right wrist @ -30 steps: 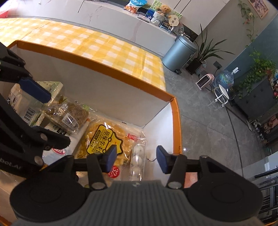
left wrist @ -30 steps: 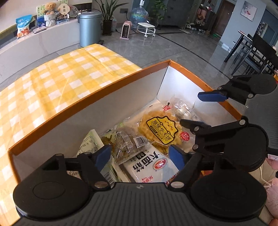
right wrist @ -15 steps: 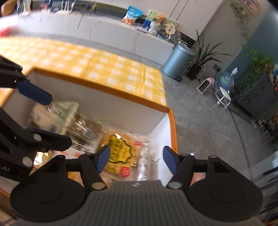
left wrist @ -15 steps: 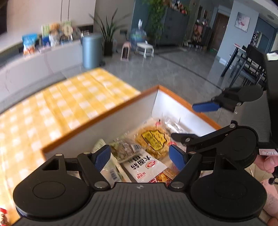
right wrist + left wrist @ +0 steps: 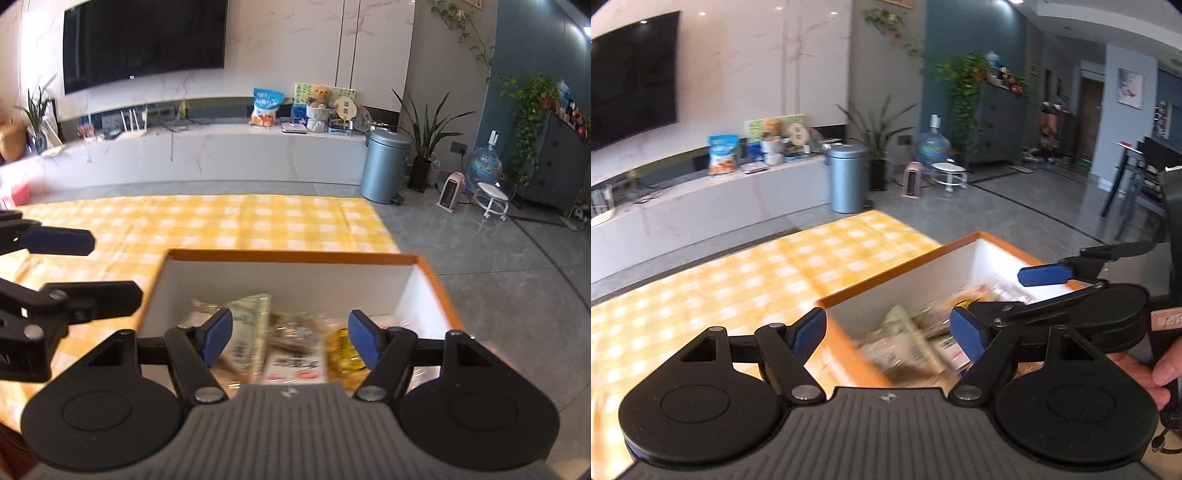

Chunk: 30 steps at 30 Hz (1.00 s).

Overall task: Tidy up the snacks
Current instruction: 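Open both tools to release the two bags in the box, then withdraw both tools from the box back over the table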

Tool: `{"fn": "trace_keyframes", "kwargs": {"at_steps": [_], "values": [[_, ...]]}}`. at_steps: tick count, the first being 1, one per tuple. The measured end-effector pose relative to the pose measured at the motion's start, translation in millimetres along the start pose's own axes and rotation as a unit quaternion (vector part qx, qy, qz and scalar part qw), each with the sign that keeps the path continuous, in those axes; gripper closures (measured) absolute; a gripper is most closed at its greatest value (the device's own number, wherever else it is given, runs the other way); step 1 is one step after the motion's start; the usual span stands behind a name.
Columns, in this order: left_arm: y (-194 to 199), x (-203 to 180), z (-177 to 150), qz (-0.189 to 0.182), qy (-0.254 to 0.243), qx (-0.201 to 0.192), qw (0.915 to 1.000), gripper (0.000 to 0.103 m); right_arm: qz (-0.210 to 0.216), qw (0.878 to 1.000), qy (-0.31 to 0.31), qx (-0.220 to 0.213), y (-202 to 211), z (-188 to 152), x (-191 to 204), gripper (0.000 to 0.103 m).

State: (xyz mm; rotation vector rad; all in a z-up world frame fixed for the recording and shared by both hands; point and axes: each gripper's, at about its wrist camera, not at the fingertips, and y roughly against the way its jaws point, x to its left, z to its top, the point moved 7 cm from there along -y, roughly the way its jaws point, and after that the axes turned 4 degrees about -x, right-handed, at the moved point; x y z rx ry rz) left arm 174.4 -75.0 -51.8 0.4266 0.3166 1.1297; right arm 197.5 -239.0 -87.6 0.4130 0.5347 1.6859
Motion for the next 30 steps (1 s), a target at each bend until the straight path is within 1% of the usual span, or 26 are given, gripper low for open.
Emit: {"fn": "trace_keyframes", "kwargs": {"at_steps": [4,7,10,11,13,16,20,24,26,30], "values": [[18.9,22.9,-17.5,0.029,0.029,0.005,0.9991,0.013,0.026,0.999,-0.022,-0.016,9.3,-11.1,28.7,0.034],[30.5,41.4,-30.7,0.050,0.054,0.007,0.9973,0.013,0.047,0.998,-0.022,-0.036,17.9,-19.3,54.6,0.034],[38.6,60.2,-44.4,0.076,0.072,0.005,0.9945,0.013,0.055,0.997,-0.018,-0.053,23.8,-24.9,79.0,0.033],[42.3,66.1,-50.6,0.086,0.074,0.003,0.9935,0.013,0.059,0.996,-0.013,-0.058,24.4,-26.3,87.2,0.032],[47.3,76.0,-60.0,0.106,0.078,0.002,0.9913,0.013,0.063,0.996,-0.005,-0.061,26.1,-30.4,103.3,0.027],[56.0,91.9,-75.4,0.122,0.089,0.009,0.9886,0.013,0.077,0.995,0.012,-0.056,26.1,-38.5,129.4,0.027],[67.4,108.8,-96.3,0.129,0.092,0.019,0.9872,0.013,0.086,0.995,0.036,-0.046,21.9,-49.3,153.8,0.027],[73.4,120.4,-109.1,0.135,0.109,0.029,0.9844,0.013,0.101,0.992,0.064,-0.033,14.8,-58.8,173.3,0.028],[79.0,123.5,-122.1,0.135,0.113,0.034,0.9838,0.014,0.113,0.990,0.077,-0.019,9.3,-63.6,180.5,0.030],[78.3,127.6,-127.2,0.133,0.116,0.037,0.9835,0.013,0.131,0.986,0.104,0.015,-3.6,-68.4,190.1,0.042]]}}
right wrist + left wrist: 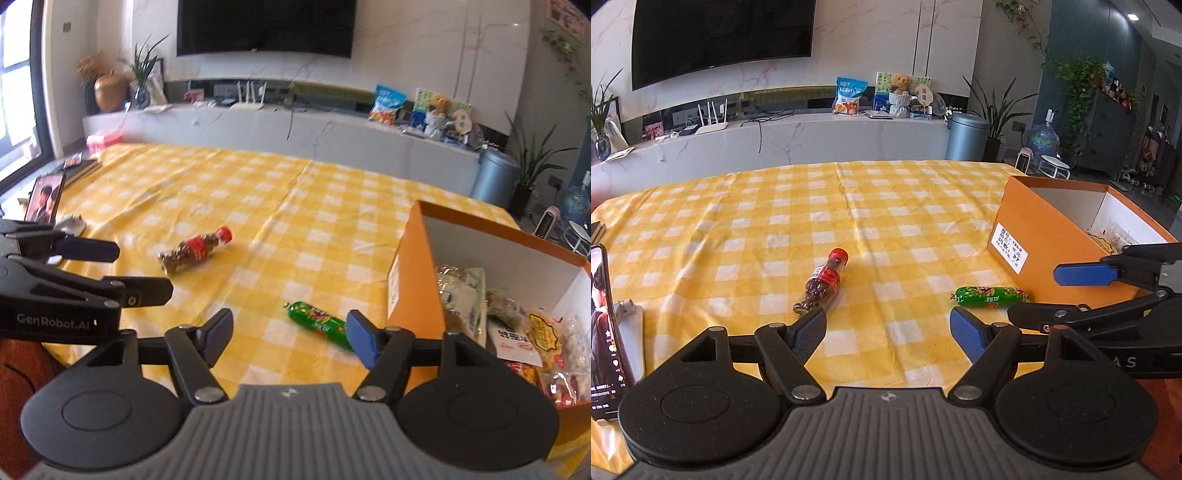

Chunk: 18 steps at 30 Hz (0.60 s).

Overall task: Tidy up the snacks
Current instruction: 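Withdraw both tools from the box back over the table, then close the right tool on the green sausage stick while the left approaches the cola bottle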

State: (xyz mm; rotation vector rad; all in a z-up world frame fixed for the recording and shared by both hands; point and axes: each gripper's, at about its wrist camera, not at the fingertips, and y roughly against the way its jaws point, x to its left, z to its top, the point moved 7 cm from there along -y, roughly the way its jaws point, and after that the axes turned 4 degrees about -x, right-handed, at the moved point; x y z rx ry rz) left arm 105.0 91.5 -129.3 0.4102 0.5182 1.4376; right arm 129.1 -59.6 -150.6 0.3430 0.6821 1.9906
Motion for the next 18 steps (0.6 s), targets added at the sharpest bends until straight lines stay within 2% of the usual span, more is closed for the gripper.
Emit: {"fn": "trace_keyframes", "kwargs": {"at_steps": [6,9,14,18], "values": [[-16.8,5.8,-3.1,-0.007,0.007,0.016,0.9998,0.013,-0.011,0.996,0.062,0.061,-30.0,-2.1,-0.6,0.055],[-24.2,5.7,-3.6,-0.007,-0.005,0.028,0.9996,0.014,-0.019,0.991,0.102,0.085,-43.7,-3.6,-0.5,0.056],[-33.1,9.6,-0.8,-0.009,-0.034,0.048,0.9982,0.014,-0.017,0.970,0.205,0.127,-60.4,-2.3,0.5,0.057],[-40.8,14.2,3.1,-0.007,-0.047,0.059,0.9971,0.013,0.009,0.952,0.258,0.163,-73.6,3.0,-2.8,0.057]]}}
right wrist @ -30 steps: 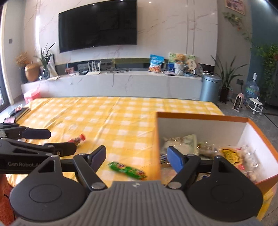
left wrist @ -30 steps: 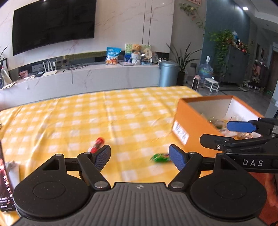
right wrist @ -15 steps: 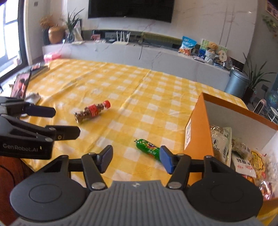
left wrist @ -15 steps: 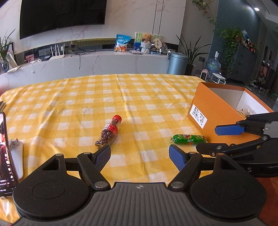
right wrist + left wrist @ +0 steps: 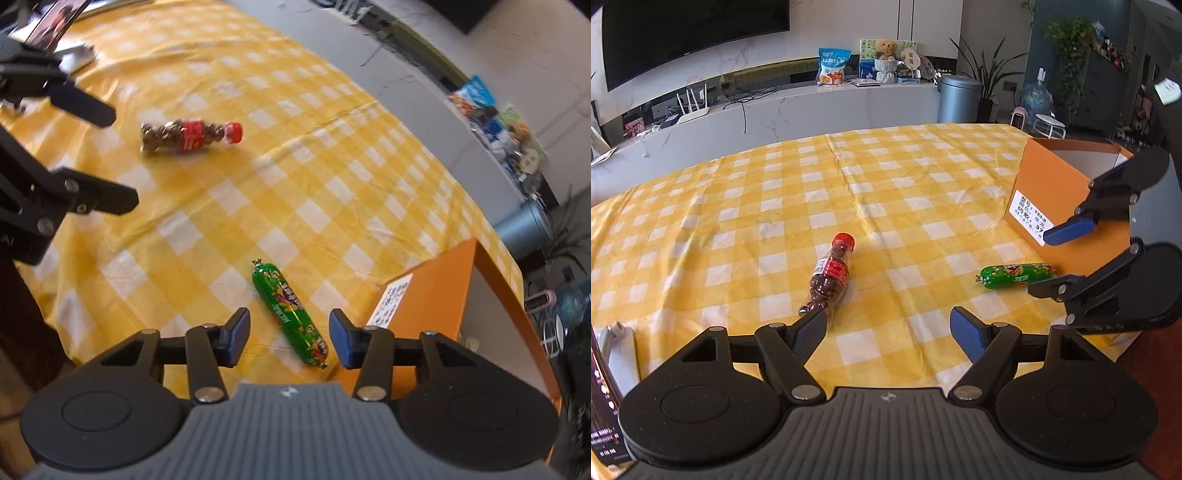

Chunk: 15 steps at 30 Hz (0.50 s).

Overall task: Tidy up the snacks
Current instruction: 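Close the right tool on the green sausage stick while the left approaches the cola bottle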

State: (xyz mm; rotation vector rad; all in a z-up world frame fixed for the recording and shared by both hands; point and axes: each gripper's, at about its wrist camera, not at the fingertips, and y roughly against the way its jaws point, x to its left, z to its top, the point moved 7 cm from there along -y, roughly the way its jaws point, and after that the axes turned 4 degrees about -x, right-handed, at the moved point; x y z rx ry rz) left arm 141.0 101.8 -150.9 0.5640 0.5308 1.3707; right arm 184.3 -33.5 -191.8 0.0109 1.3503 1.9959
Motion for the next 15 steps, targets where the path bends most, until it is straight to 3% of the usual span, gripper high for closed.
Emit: {"fn": "trace_keyframes", "kwargs": {"at_steps": [5,15], "values": [[-9.6,4.7,3.4,-0.001,-0.002,0.011,0.9999,0.014,0.042,0.998,0.020,0.035,-17.7,7.4,-11.7,0.058],[-31.4,23.0,9.9,-0.002,0.009,0.028,0.9996,0.014,0.103,0.990,0.048,0.078,-44.4,15.8,-18.6,0.072]]}}
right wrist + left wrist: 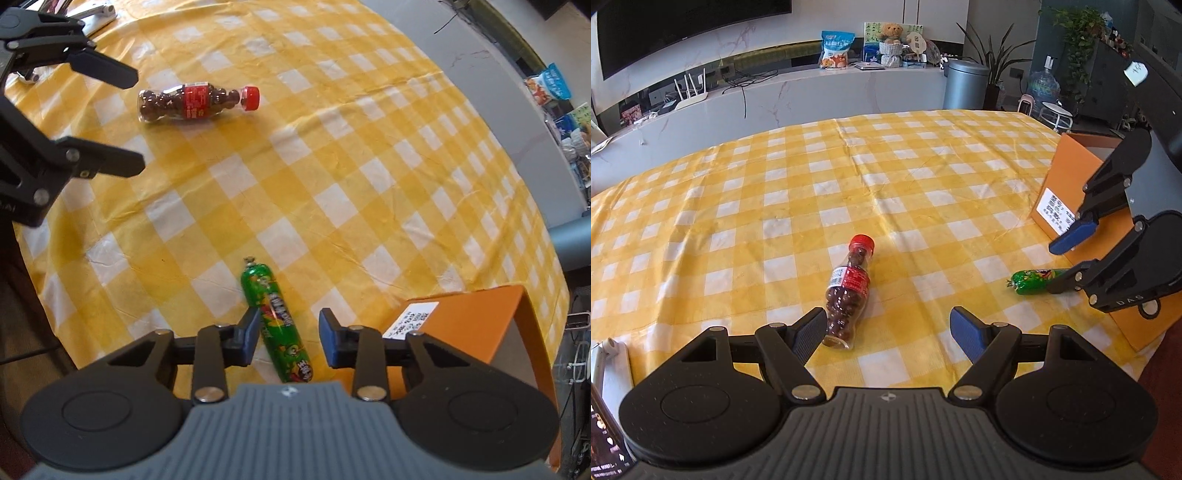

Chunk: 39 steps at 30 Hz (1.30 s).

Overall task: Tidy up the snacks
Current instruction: 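Close the right tool on the green sausage stick while the left approaches the cola bottle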

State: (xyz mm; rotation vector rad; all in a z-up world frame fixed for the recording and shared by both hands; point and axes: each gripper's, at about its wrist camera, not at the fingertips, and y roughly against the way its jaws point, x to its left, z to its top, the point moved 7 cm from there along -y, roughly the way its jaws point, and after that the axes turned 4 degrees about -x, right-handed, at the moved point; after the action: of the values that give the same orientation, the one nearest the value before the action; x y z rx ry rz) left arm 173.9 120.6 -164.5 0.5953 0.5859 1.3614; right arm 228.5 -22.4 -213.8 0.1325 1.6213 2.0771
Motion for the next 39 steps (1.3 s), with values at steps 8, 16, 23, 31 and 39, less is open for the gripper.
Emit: {"fn": "trace_keyframes", "kwargs": {"at_steps": [8,16,23,31,39], "values": [[-27.3,19.3,6.0,-0.003,0.007,0.030,0.9995,0.023,0.027,1.000,-0.010,0.008,-9.4,1.8,-3.8,0.078],[-46.1,27.8,10.7,-0.009,0.001,0.055,0.9985,0.031,0.036,0.999,-0.007,0.006,-10.2,2.4,0.4,0.083],[-51.9,30.6,9.2,-0.007,0.004,0.064,0.9979,0.046,0.043,0.999,-0.006,0.002,-9.5,1.8,-0.5,0.083],[-51.1,28.1,8.5,0.006,-0.013,0.057,0.9983,0.068,0.038,0.999,-0.011,-0.003,-7.7,1.3,-1.2,0.084],[-46.6,26.0,7.2,0.012,-0.004,0.052,0.9986,0.068,0.042,0.998,-0.050,-0.018,1.2,2.2,-5.2,0.084]]}}
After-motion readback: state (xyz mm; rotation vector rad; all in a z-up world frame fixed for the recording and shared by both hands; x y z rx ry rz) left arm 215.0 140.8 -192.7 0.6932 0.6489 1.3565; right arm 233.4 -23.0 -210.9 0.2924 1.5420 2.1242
